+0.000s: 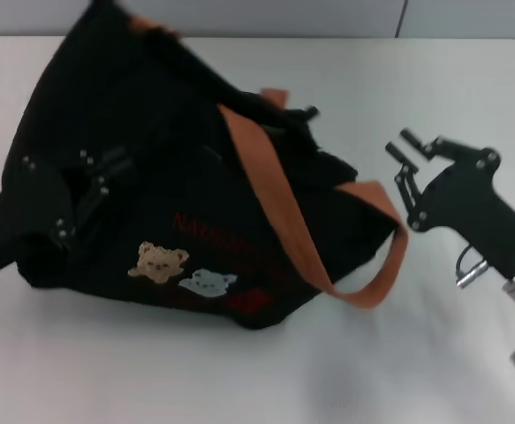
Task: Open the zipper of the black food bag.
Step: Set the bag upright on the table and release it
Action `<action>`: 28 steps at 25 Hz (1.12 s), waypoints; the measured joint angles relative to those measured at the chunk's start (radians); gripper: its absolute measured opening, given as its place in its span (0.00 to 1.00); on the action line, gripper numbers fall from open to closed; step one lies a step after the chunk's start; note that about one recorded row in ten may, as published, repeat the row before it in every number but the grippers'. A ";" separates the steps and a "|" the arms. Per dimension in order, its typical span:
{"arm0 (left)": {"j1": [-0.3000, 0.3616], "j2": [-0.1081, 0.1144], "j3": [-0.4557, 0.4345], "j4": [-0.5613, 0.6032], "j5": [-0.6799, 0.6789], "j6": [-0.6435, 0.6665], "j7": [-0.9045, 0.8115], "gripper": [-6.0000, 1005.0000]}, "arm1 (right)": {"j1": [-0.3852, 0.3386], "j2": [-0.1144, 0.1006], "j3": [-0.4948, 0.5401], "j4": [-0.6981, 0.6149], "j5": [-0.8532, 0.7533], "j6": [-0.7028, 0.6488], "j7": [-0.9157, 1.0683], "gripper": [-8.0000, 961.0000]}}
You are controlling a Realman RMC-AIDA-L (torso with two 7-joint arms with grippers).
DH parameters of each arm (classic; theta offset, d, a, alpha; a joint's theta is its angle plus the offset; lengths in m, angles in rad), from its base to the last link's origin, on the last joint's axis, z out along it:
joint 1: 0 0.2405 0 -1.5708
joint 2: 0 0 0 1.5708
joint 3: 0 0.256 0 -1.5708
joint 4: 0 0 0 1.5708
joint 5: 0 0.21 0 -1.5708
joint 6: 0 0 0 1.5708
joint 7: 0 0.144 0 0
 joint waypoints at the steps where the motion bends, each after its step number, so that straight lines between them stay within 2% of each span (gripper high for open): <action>1: 0.004 0.000 -0.001 -0.025 -0.002 -0.021 0.022 0.09 | 0.002 -0.001 0.008 -0.002 0.000 -0.024 0.030 0.03; 6: 0.021 -0.016 -0.035 -0.124 -0.005 -0.130 0.132 0.09 | 0.006 -0.003 0.085 -0.007 0.000 -0.119 0.216 0.22; 9: 0.002 -0.022 -0.055 -0.202 -0.007 -0.164 0.184 0.09 | 0.006 -0.005 0.157 -0.021 0.001 -0.153 0.373 0.33; 12: -0.078 -0.029 -0.100 -0.367 -0.012 -0.219 0.273 0.09 | 0.006 -0.005 0.214 -0.053 0.001 -0.171 0.539 0.44; 16: -0.179 -0.031 -0.181 -0.534 -0.013 -0.299 0.385 0.19 | 0.010 -0.007 0.244 -0.098 0.001 -0.174 0.688 0.63; 18: -0.210 -0.031 -0.201 -0.568 -0.012 -0.287 0.404 0.25 | 0.006 -0.007 0.248 -0.113 0.001 -0.175 0.728 0.70; 21: -0.218 -0.032 -0.218 -0.575 -0.011 -0.245 0.401 0.36 | -0.004 -0.007 0.246 -0.137 0.000 -0.185 0.777 0.76; 24: -0.195 -0.027 -0.221 -0.552 -0.005 -0.169 0.389 0.48 | -0.012 -0.007 0.225 -0.221 -0.012 -0.242 0.904 0.83; 27: -0.130 -0.019 -0.196 -0.446 0.014 -0.071 0.303 0.63 | -0.024 -0.011 0.159 -0.343 -0.022 -0.340 1.060 0.88; 28: -0.099 -0.018 -0.173 -0.374 0.027 -0.031 0.253 0.67 | -0.027 -0.014 0.127 -0.379 -0.023 -0.372 1.094 0.88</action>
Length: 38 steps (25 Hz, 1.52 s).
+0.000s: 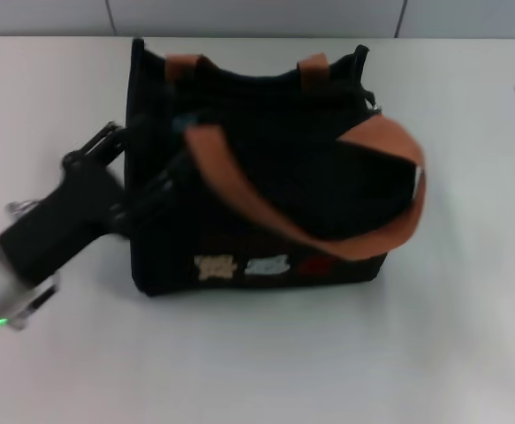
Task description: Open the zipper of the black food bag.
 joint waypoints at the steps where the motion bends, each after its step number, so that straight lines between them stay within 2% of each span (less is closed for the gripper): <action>1: 0.025 0.002 0.020 0.063 0.016 0.036 -0.045 0.68 | -0.004 -0.006 -0.051 -0.039 -0.004 -0.035 0.031 0.88; 3: 0.072 0.014 0.077 0.179 0.057 0.110 -0.116 0.70 | -0.009 -0.027 -0.177 -0.101 -0.022 -0.104 0.080 0.87; 7: 0.112 0.051 0.170 0.293 0.152 0.222 -0.154 0.74 | 0.005 -0.075 -0.445 -0.139 -0.084 -0.184 0.097 0.87; 9: 0.114 0.065 0.200 0.313 0.196 0.241 -0.155 0.76 | 0.019 -0.080 -0.548 -0.142 -0.103 -0.191 0.085 0.87; 11: 0.111 0.069 0.215 0.326 0.235 0.245 -0.155 0.78 | 0.037 -0.073 -0.638 -0.145 -0.113 -0.182 0.075 0.87; 18: 0.114 0.067 0.141 0.330 0.252 0.246 -0.156 0.78 | 0.061 -0.038 -0.698 -0.155 -0.116 -0.135 0.073 0.87; 28: 0.114 0.088 0.131 0.340 0.259 0.253 -0.185 0.78 | 0.069 -0.036 -0.728 -0.158 -0.119 -0.129 0.076 0.87; 38: 0.110 0.089 0.129 0.341 0.260 0.254 -0.195 0.78 | 0.067 -0.037 -0.730 -0.159 -0.119 -0.129 0.074 0.87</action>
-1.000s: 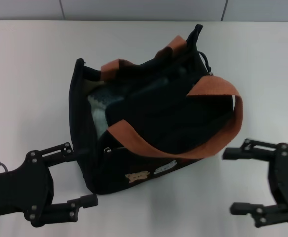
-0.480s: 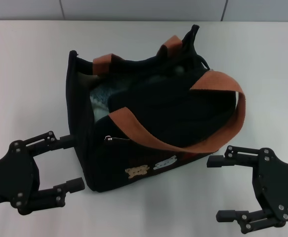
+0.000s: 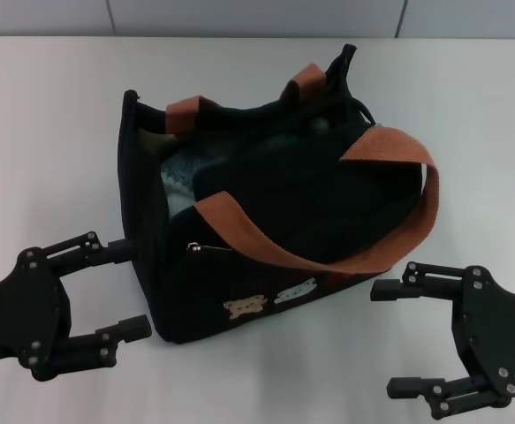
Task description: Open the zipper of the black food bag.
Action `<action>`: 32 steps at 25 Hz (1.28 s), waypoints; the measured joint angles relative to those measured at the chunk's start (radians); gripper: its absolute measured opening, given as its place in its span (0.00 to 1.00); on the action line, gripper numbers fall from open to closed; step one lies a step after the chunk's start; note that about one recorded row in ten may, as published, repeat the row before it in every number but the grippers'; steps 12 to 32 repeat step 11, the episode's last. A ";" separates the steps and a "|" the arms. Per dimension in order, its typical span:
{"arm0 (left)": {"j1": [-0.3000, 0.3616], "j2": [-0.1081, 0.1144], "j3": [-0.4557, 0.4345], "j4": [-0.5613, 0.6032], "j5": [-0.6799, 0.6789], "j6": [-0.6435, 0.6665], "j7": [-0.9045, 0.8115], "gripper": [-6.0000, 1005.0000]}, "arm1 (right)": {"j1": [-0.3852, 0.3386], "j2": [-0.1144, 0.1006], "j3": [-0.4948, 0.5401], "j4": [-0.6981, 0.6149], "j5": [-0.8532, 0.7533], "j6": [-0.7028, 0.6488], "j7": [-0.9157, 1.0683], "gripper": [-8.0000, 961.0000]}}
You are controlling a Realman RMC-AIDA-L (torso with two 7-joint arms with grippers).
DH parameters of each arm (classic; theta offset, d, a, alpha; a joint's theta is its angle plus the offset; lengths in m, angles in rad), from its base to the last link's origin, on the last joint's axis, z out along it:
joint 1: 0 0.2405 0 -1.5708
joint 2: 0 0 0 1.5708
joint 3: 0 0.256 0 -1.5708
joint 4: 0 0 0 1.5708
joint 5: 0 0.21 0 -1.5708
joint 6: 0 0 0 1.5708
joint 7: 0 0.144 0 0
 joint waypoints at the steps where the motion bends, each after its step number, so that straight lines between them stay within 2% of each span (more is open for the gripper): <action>1: 0.000 0.000 0.000 0.000 0.000 0.000 0.000 0.78 | 0.001 0.000 0.000 0.000 0.000 0.000 0.000 0.87; 32: 0.001 -0.004 -0.003 0.000 0.000 0.000 -0.001 0.78 | 0.001 0.000 0.004 0.000 0.001 0.000 0.000 0.87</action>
